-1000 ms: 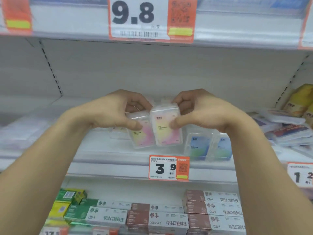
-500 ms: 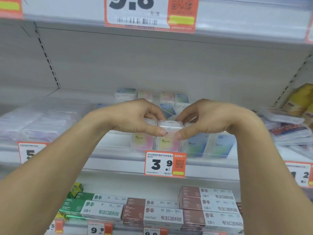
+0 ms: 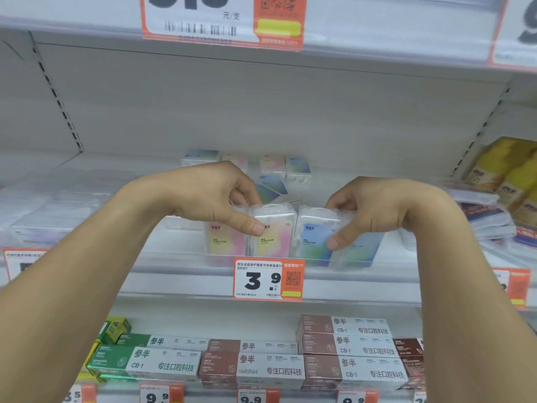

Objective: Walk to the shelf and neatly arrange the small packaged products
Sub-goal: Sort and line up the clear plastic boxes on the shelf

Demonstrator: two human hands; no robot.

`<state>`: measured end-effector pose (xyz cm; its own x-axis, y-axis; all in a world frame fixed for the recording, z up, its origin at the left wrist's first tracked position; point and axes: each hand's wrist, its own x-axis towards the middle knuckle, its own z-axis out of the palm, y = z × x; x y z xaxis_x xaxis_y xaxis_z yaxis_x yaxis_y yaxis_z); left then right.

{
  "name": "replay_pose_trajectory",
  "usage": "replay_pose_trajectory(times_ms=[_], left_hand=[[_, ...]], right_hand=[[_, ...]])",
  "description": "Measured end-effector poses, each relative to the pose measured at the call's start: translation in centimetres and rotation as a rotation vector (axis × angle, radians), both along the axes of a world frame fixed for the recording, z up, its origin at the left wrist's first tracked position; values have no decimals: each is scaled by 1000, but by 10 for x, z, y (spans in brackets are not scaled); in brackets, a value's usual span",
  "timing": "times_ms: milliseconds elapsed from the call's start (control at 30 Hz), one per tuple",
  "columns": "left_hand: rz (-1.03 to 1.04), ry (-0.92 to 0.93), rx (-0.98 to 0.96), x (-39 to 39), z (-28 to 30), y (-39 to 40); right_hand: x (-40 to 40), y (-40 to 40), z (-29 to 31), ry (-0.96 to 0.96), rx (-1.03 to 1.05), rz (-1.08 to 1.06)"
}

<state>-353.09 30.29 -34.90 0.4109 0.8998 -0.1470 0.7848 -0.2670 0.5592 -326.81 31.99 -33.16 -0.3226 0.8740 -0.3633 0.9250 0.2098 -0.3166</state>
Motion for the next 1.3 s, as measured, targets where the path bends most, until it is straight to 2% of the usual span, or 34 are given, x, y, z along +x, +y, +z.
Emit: replay_pose_trajectory(times_ms=[367, 500, 633, 933, 1000, 1133, 1200, 1300], left_hand=[[-94, 15, -61, -2, 1, 1], [-68, 27, -46, -2, 3, 0], [-33, 136, 4, -8, 6, -1], [-23, 123, -36, -9, 9, -4], [11, 32, 6, -11, 13, -3], [296, -351, 171, -16, 10, 15], [402, -330, 245, -21, 3, 30], [456, -79, 195, -28, -16, 47]], right_hand=[[-4, -2, 2, -31, 1, -12], [0, -4, 8, -19, -2, -49], [7, -5, 8, 32, -77, -77], [8, -7, 8, 7, -60, -62], [10, -11, 13, 95, 0, -73], [-5, -3, 13, 648, 316, -271], [-25, 5, 8, 710, 461, -315], [-54, 14, 6, 578, 520, -208]])
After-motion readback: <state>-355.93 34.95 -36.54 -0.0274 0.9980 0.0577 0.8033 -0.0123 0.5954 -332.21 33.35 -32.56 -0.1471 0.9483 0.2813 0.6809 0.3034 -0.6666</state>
